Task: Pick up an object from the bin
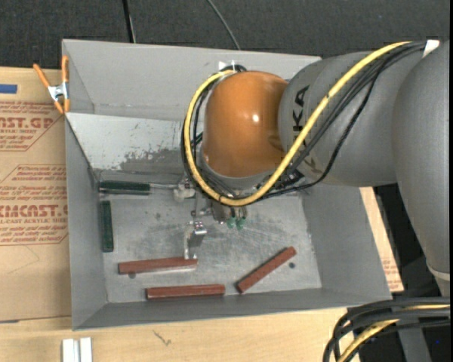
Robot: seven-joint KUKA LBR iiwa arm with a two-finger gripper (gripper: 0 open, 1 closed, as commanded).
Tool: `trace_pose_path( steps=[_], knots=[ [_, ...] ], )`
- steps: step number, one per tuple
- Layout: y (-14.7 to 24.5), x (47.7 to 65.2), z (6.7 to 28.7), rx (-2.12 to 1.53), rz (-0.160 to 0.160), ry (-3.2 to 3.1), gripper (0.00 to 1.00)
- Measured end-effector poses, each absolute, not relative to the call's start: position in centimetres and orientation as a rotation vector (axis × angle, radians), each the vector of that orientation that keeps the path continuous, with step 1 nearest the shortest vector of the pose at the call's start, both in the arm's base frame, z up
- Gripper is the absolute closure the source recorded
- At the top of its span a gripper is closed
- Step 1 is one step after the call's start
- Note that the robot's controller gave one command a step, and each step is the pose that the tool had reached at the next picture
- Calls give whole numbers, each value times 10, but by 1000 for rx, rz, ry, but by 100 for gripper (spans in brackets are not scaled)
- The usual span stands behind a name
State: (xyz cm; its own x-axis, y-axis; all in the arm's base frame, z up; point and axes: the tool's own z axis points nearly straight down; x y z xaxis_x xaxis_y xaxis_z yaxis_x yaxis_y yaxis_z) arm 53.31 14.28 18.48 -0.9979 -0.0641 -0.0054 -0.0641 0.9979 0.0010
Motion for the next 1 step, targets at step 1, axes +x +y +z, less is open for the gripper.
trace_pose_path(
  steps=[1],
  knots=[
    [146,494,158,-237,-1,3136,0]
  ],
)
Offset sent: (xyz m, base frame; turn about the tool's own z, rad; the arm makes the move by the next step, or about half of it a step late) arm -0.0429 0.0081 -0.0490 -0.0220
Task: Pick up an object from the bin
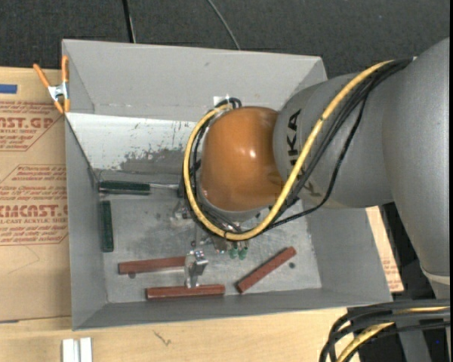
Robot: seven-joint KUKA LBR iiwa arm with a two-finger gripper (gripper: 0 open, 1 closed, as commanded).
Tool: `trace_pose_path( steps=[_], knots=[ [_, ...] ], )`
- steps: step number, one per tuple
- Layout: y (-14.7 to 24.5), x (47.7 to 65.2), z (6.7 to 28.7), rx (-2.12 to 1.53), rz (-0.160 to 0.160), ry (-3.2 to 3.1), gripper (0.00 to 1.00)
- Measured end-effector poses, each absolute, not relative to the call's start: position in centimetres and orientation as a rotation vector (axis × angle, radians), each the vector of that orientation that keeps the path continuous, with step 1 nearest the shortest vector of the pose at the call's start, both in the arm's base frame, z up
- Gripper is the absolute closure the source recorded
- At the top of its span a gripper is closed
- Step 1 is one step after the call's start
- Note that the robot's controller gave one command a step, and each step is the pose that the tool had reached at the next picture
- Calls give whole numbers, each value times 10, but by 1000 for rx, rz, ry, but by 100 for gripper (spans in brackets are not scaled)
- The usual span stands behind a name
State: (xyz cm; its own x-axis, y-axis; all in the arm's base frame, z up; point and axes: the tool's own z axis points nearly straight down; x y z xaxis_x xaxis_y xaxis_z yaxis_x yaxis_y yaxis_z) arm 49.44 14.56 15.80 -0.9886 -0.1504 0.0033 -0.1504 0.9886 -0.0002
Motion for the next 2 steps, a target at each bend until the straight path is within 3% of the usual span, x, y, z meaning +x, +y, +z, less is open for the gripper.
trace_pose_path(
  steps=[1,2],
  knots=[
    [151,491,137,139,-2,-3139,0],
    [154,486,77,455,-4,-3122,0]
  ],
)
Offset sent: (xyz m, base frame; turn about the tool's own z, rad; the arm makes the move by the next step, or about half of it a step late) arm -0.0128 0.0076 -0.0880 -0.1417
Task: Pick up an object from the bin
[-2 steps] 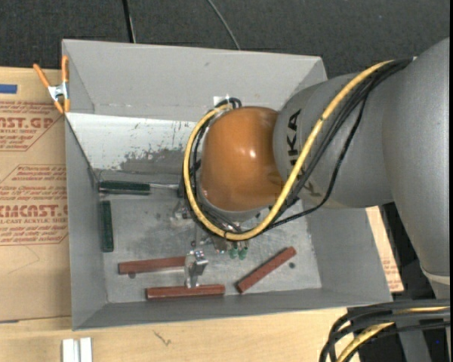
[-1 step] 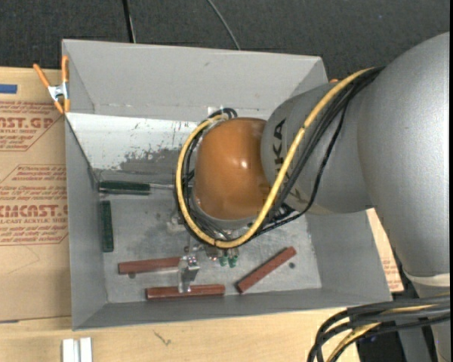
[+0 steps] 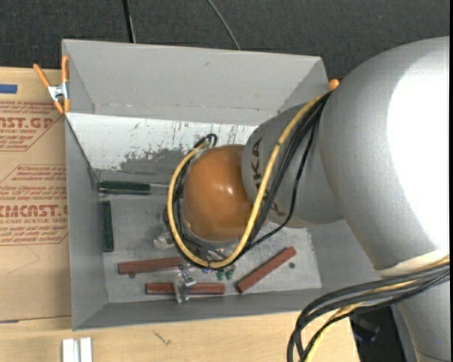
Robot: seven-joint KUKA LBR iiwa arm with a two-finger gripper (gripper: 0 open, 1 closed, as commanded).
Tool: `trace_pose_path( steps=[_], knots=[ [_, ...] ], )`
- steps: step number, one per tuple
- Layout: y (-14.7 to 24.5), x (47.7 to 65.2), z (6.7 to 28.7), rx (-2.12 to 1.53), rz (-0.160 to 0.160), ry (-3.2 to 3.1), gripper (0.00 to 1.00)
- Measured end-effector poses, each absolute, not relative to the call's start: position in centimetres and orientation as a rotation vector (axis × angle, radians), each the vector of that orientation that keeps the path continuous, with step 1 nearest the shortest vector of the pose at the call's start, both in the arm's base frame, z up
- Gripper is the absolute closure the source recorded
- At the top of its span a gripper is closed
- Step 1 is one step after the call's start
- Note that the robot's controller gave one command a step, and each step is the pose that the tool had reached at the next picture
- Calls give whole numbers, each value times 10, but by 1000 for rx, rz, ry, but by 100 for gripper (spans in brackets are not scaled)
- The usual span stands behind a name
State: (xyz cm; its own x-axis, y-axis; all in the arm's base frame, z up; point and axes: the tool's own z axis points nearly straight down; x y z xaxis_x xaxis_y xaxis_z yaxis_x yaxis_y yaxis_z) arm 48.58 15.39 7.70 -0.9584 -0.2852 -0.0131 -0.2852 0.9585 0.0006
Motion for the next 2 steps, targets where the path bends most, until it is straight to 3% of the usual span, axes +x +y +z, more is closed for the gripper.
trace_pose_path(
  steps=[1,2],
  knots=[
    [159,492,69,-316,14,3089,100],
    [159,492,70,-298,15,3091,100]
  ],
)
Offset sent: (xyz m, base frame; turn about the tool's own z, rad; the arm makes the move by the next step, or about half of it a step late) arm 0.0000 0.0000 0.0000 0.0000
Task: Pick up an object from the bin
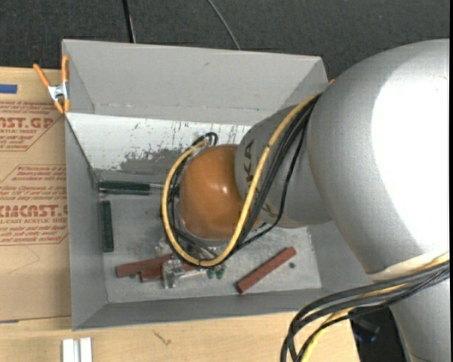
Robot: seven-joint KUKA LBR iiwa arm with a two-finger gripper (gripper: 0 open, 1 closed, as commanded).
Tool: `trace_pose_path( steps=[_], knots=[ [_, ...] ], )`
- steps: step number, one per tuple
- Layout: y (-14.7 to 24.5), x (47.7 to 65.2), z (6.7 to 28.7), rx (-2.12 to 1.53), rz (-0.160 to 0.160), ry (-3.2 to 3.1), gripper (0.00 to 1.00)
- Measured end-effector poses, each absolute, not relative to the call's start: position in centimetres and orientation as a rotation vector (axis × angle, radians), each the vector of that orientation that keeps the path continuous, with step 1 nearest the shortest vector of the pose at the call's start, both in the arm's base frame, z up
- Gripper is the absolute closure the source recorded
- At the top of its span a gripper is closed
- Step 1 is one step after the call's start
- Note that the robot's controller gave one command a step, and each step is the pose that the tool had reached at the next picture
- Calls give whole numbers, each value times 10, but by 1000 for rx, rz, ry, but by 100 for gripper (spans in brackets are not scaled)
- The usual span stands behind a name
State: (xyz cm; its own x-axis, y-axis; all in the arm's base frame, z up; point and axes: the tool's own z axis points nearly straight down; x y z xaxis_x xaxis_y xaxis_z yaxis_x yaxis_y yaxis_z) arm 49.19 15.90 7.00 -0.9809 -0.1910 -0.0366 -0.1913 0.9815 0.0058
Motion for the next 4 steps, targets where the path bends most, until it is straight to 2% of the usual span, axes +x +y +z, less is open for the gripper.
trace_pose_path(
  steps=[2,4],
  knots=[
    [158,488,84,-301,4,3119,100],
    [158,487,126,-302,-1,3129,100]
  ],
)
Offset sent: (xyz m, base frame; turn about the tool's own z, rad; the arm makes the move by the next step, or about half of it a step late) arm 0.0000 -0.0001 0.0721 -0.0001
